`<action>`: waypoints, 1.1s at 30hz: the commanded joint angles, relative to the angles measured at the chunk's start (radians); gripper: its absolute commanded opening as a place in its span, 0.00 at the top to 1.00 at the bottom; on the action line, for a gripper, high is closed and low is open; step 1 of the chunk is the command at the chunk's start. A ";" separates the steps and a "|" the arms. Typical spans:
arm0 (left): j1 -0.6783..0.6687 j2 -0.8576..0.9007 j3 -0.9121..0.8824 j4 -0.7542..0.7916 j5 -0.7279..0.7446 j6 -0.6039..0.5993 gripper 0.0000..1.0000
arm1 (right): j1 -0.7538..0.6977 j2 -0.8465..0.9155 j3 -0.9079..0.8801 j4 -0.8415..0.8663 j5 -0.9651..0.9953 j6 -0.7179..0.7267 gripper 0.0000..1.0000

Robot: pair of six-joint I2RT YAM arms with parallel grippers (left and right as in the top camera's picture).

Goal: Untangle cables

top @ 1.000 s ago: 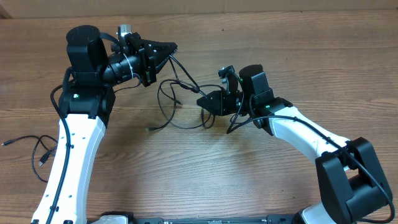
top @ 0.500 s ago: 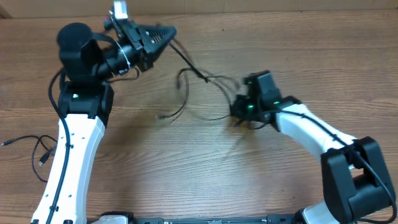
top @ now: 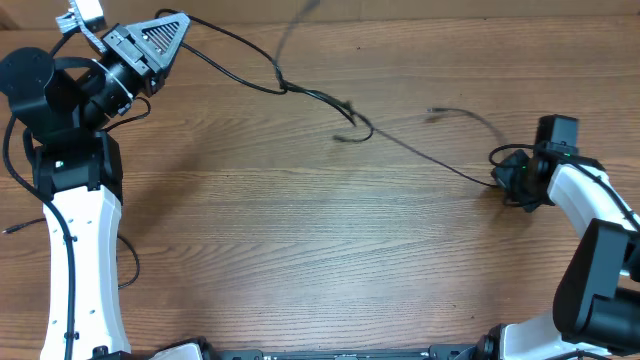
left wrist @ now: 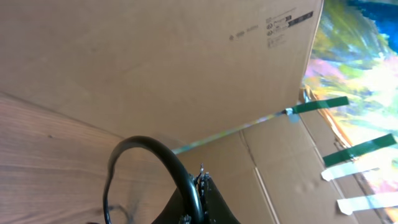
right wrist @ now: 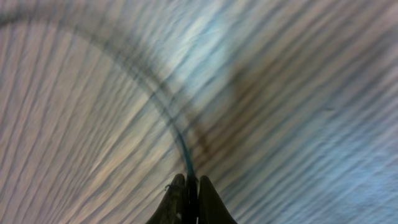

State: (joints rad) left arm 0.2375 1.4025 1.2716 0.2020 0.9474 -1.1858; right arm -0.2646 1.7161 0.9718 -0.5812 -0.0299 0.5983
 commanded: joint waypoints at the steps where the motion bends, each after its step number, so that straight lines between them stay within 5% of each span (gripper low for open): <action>1: 0.006 -0.023 0.021 0.008 -0.067 0.100 0.96 | -0.022 0.001 -0.004 -0.002 0.049 -0.003 0.96; 18: 0.104 -0.023 0.021 -0.247 -0.531 0.214 0.96 | -0.137 0.001 -0.004 -0.054 0.280 0.012 0.96; 22: 0.098 -0.023 0.021 -0.308 -0.521 0.213 0.96 | -0.137 0.001 -0.004 -0.051 0.259 0.012 0.96; 27: 0.051 -0.023 0.021 -0.317 -0.388 0.188 0.96 | -0.134 0.001 -0.004 -0.049 0.058 -0.032 0.75; 33: -0.048 -0.023 0.021 -0.460 -0.401 0.040 0.96 | -0.134 -0.031 0.010 -0.077 -0.112 -0.105 0.48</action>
State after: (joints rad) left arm 0.2436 1.4025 1.2758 -0.2089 0.5262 -1.0481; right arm -0.3935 1.7161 0.9718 -0.6445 -0.0189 0.5362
